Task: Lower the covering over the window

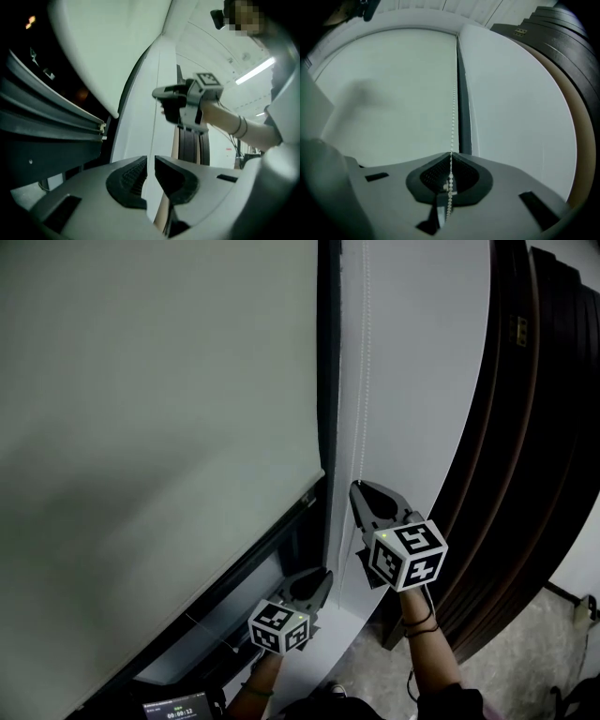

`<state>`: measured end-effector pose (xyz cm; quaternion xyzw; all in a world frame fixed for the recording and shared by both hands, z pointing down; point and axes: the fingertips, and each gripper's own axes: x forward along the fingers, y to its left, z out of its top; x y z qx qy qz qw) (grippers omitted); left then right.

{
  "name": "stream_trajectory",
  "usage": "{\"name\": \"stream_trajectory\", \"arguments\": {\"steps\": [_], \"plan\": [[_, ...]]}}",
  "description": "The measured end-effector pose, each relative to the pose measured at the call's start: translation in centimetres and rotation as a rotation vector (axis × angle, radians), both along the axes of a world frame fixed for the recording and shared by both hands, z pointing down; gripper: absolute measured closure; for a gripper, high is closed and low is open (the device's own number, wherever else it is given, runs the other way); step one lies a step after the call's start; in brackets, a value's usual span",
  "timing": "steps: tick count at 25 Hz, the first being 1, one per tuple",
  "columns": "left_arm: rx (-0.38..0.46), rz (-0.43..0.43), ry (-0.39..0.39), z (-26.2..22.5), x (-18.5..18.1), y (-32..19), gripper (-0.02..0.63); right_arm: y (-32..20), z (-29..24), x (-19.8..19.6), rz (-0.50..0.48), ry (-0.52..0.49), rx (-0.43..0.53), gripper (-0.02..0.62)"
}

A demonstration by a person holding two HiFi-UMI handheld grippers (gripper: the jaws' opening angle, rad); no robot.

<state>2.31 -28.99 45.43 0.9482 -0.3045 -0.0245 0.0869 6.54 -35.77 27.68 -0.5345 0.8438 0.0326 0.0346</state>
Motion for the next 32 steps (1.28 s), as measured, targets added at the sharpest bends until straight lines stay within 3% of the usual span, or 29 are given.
{"name": "stream_trajectory", "arguments": {"steps": [5, 11, 19, 22, 25, 32], "plan": [[0.061, 0.002, 0.041, -3.1, -0.1, 0.0, 0.569, -0.4, 9.5, 0.7, 0.028, -0.008, -0.131, 0.580], [0.108, -0.009, 0.061, -5.7, -0.6, 0.8, 0.569, 1.4, 16.6, -0.5, 0.018, -0.004, -0.249, 0.580], [0.160, 0.010, 0.041, -7.9, 0.3, 0.6, 0.551, 4.5, 28.8, -2.5, -0.004, 0.064, -0.498, 0.580], [0.161, 0.024, 0.013, -8.2, 1.2, 0.7, 0.528, 6.7, 33.8, -2.8, -0.011, 0.034, -0.596, 0.580], [0.188, 0.058, 0.001, -9.5, 2.3, 0.9, 0.511, 7.5, 35.4, -2.9, -0.013, -0.012, -0.619, 0.580], [0.275, 0.070, 0.004, -13.8, 3.8, -0.3, 0.509, 7.2, 35.5, -3.6, -0.019, 0.016, -0.615, 0.580]]}}
